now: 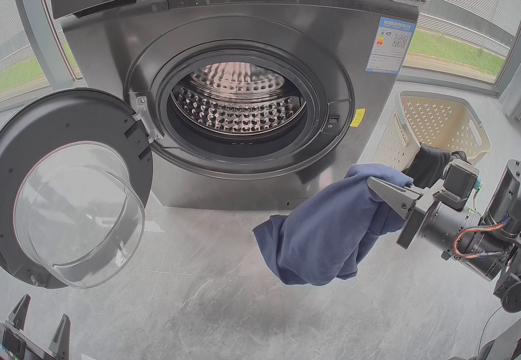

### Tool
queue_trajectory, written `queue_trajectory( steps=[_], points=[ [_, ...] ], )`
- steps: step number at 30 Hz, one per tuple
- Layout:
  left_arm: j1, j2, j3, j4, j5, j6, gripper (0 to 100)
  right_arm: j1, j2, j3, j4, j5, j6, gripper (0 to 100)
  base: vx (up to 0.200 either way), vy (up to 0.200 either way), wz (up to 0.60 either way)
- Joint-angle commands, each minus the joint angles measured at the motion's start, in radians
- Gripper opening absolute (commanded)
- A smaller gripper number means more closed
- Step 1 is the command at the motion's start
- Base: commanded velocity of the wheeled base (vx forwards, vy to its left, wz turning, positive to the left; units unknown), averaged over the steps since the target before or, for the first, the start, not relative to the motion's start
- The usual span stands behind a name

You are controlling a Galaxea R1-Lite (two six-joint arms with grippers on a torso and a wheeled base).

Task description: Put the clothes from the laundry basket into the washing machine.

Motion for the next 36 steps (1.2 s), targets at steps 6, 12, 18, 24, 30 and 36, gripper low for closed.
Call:
queue_trajectory(
  steps=[6,12,18,24,30,36],
  points=[
    [0.0,0.0,0.015,0.0,0.0,0.001,100,0.0,0.004,0.001,-0.001,0.0,0.0,0,0.0,0.0,0.0],
    [0.0,0.0,0.015,0.0,0.0,0.001,100,0.002,0.004,0.001,-0.001,0.0,0.0,0,0.0,0.0,0.0],
    [0.0,0.0,0.015,-0.001,0.0,0.001,100,0.002,0.004,0.001,-0.001,0.002,0.002,0,0.0,0.067,0.0],
    [0.0,0.0,0.015,0.0,0.001,-0.001,100,0.0,0.006,0.01,-0.002,0.002,0.003,0,0.0,0.033,0.0],
    [0.0,-0.001,0.015,0.0,0.001,-0.001,100,0.002,0.015,0.012,-0.002,0.002,0.02,0,0.0,0.0,0.0],
    [0.002,-0.006,0.015,0.0,0.001,-0.001,100,0.01,0.017,0.015,0.001,0.0,0.023,0,0.0,0.0,0.0]
  ],
)
